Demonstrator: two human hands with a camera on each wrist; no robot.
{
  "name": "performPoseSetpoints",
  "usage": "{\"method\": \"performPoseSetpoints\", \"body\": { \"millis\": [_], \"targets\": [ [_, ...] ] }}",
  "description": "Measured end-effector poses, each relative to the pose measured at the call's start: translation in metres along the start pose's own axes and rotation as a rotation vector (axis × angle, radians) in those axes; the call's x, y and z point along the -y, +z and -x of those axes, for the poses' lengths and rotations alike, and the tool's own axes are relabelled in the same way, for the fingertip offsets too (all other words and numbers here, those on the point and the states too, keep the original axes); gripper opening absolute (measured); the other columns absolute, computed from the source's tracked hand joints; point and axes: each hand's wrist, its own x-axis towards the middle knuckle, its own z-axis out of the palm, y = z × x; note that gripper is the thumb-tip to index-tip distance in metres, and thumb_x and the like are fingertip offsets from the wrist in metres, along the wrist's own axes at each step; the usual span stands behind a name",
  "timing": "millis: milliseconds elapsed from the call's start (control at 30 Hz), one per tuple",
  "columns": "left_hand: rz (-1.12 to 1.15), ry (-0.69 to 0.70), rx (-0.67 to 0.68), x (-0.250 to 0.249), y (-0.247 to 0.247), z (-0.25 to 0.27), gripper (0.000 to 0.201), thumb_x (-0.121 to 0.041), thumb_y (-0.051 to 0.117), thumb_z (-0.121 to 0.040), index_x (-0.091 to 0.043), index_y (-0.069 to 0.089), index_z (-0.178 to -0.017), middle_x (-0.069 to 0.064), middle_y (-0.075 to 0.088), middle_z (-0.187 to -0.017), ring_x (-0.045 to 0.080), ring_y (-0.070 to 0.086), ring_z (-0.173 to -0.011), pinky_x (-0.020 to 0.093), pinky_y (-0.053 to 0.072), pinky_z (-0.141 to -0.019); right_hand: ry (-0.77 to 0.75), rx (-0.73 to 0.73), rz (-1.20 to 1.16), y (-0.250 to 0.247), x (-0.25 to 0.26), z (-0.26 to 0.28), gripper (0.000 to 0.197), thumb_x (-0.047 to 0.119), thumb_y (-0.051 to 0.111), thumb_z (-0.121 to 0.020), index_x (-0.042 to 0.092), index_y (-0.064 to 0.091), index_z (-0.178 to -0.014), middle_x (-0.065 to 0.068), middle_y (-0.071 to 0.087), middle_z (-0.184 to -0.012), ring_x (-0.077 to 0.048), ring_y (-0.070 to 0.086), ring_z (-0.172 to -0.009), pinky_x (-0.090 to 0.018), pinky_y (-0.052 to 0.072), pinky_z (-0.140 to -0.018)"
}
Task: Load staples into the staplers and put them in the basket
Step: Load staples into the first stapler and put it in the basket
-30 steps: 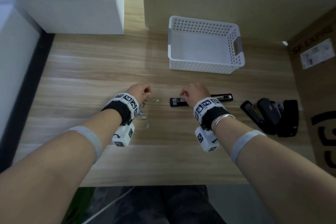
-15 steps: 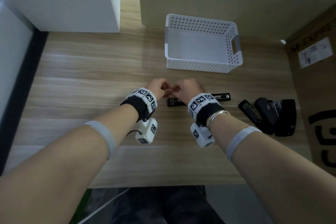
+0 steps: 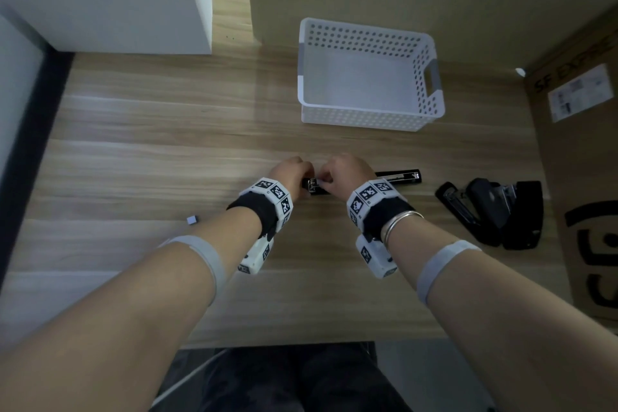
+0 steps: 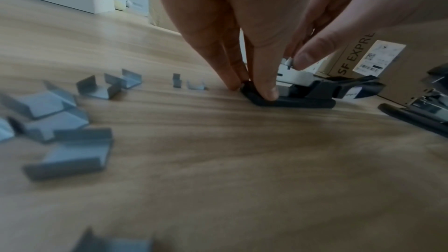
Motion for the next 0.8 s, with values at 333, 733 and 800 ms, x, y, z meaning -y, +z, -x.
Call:
{"method": "performPoseSetpoints", "body": {
  "millis": [333, 733, 800],
  "targets": [
    [-0.013, -0.029, 0.002, 0.002, 0.002, -0.006, 0.043, -0.009, 0.069, -0.077, -0.006, 0.056, -0.118, 0.018, 0.057, -0.12, 0.033, 0.055, -0.112, 0.036, 0.043, -0.095, 0.057, 0.036, -0.131, 0.005, -0.001, -0.013, 0.014, 0.024, 0.066, -0.086, 0.026, 0.077, -0.095, -0.008, 0.07, -0.102, -0.027, 0.063, -0.097, -0.036, 0.049, -0.092],
    [-0.127, -0.019, 0.045, -0.006, -0.002, -0.012, 0.038, -0.014, 0.067, -0.079, -0.009, 0.057, -0.115, 0.015, 0.058, -0.118, 0.033, 0.057, -0.108, 0.035, 0.047, -0.09, 0.302, 0.1, 0.122, -0.019, -0.068, 0.007, 0.034, 0.02, 0.038, -0.097, 0.011, 0.069, -0.11, -0.011, 0.07, -0.109, -0.029, 0.067, -0.094, -0.031, 0.053, -0.078],
    [-0.145, -0.015, 0.051, -0.008, -0.003, -0.013, 0.037, -0.014, 0.067, -0.078, -0.01, 0.058, -0.114, 0.015, 0.059, -0.117, 0.033, 0.058, -0.107, 0.036, 0.048, -0.09, 0.332, 0.171, 0.178, -0.017, -0.084, 0.013, 0.03, 0.023, 0.044, -0.092, 0.018, 0.065, -0.114, -0.008, 0.07, -0.107, -0.028, 0.067, -0.092, -0.034, 0.055, -0.084]
  ]
}}
